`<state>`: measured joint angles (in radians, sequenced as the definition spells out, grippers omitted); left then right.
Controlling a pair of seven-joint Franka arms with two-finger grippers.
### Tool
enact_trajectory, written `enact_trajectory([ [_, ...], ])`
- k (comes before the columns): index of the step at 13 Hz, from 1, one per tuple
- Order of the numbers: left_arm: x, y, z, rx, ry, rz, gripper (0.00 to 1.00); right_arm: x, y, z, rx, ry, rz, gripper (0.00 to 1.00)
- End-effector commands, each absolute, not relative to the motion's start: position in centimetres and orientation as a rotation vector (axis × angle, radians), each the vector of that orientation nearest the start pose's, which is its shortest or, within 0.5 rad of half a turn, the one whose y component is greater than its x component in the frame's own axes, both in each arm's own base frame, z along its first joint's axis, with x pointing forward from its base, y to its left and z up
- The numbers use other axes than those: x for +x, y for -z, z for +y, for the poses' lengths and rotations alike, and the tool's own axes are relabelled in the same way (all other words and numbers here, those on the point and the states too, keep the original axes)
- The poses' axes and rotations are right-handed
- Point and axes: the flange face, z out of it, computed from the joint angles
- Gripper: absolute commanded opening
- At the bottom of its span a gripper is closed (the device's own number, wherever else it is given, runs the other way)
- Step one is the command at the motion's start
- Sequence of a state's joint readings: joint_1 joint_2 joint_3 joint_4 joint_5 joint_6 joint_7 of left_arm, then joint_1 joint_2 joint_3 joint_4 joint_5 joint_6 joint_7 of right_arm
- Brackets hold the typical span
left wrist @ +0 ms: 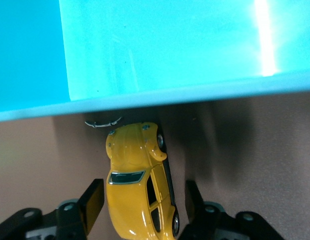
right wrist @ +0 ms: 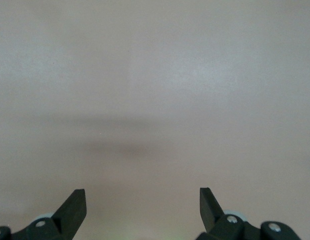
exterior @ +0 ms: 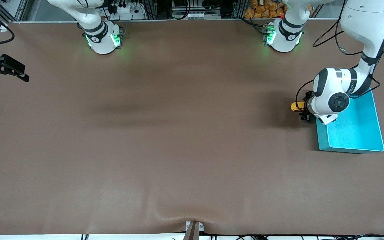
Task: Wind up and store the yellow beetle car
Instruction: 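Lower the left gripper and grasp the yellow car beside the bin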
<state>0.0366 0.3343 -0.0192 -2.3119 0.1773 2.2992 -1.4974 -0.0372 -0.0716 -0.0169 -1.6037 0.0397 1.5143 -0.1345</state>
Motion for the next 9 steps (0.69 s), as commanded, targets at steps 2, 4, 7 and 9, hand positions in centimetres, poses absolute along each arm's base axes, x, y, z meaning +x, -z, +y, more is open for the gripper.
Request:
enact_trajectory([
  [2,48.04,-18.03,0.99,-2.166,-0.215,-1.812,0.58,52.1,-64.94,-2.27,-3.112,-0.02,-0.108,1.0],
  [4,48.26,-18.25,0.99,-2.129,-0.199,-1.858,0.44,52.1,-64.94,-2.27,-3.112,-0.02,-0.108,1.0],
  [7,48.35,-18.37,0.92,-2.121,-0.193,-1.869,0.2,52.1,-64.94,-2.27,-3.112,-0.02,-0.108,1.0],
  [9,48.65,-18.71,0.7,-2.13,-0.183,-1.869,0.17,52.1,-64.94,-2.27,-3.112,-0.02,-0.108,1.0],
])
